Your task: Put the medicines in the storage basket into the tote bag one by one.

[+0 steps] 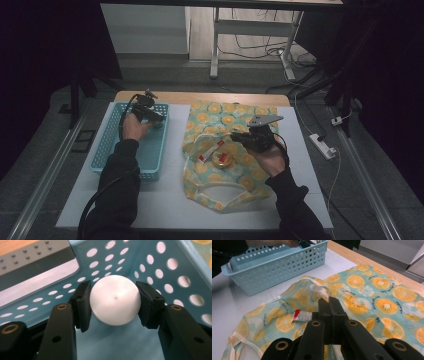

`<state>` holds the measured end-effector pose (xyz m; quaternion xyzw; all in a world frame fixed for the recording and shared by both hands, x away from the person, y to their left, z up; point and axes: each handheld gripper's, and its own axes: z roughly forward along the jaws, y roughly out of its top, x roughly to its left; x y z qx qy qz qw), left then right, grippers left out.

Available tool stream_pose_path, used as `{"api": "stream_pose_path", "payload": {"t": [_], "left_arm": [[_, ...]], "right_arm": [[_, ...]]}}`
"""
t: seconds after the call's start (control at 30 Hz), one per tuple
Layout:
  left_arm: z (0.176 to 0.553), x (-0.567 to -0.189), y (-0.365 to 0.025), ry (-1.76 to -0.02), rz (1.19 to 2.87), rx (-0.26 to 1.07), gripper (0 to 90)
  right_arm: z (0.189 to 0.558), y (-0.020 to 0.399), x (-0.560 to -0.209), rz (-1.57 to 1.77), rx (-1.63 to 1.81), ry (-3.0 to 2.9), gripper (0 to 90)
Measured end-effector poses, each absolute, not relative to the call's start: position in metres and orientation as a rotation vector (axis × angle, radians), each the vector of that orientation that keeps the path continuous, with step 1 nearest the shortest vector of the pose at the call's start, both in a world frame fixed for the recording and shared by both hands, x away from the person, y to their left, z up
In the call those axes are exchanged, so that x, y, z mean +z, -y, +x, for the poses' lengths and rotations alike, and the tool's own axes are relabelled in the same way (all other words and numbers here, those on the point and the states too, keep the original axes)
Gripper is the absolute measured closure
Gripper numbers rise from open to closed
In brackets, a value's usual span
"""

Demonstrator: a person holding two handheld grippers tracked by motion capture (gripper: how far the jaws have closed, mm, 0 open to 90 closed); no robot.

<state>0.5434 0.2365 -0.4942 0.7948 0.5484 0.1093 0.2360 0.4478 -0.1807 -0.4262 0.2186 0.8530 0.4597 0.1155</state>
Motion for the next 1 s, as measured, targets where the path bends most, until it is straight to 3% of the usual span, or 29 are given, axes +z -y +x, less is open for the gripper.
{"api": "stream_pose_path", "payload": {"t": [0.6, 1.0], "left_arm": [[0.516, -0.452, -0.242, -1.439, 2.116, 0.317, 50.5], [0.482, -0.419, -0.226, -1.276, 2.152, 0.334, 50.6]], "right_arm": [[0.447, 0.180, -0.426, 0.642, 1.348, -2.498, 90.0], [0.447, 0.180, -0.426, 0.643, 1.352, -2.494, 90.0]]}}
